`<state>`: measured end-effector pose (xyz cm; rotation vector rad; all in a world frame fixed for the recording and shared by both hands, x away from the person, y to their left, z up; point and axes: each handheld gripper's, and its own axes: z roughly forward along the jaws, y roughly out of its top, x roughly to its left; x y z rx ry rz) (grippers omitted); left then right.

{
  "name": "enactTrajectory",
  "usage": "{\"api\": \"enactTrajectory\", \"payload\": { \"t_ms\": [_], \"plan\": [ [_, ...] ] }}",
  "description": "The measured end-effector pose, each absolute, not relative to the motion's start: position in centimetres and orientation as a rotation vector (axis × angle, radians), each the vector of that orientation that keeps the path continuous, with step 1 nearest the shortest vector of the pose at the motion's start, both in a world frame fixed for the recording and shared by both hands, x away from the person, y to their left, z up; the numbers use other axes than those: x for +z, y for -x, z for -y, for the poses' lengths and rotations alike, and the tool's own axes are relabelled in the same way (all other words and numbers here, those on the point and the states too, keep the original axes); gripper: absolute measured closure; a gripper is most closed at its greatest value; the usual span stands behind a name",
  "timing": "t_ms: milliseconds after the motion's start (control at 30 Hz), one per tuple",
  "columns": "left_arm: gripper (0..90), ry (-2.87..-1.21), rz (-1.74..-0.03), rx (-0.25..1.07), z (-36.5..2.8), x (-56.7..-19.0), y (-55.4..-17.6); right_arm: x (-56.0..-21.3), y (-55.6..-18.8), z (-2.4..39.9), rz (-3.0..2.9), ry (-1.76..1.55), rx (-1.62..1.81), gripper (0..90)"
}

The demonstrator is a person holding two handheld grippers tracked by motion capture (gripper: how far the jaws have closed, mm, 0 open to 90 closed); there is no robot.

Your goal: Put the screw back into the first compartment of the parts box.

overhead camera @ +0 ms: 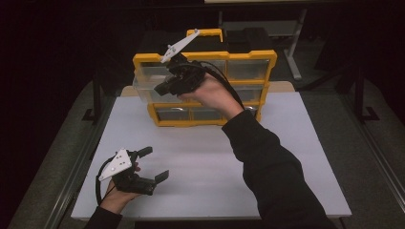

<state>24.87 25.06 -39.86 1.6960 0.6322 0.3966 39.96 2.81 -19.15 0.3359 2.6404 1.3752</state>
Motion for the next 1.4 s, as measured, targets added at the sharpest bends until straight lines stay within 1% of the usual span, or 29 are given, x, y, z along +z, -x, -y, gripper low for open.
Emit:
{"api": "enactTrajectory", "payload": {
  "t_ms": [733,933,1400],
  "plan": [
    [0.0,-1.682,-0.634,0.383,-25.0,-39.9,-25.3,-19.3,-40.6,-3.3,-2.64,-0.386,1.352,90.0],
    [0.0,-1.683,-0.633,0.389,-25.1,-39.9,-25.2,-19.3,-41.1,-3.2,-2.624,-0.368,1.353,90.0],
    [0.0,-1.688,-0.638,0.391,-25.3,-39.8,-25.1,-19.4,-42.6,-3.0,-2.608,-0.452,1.38,90.0]
  ]
}}
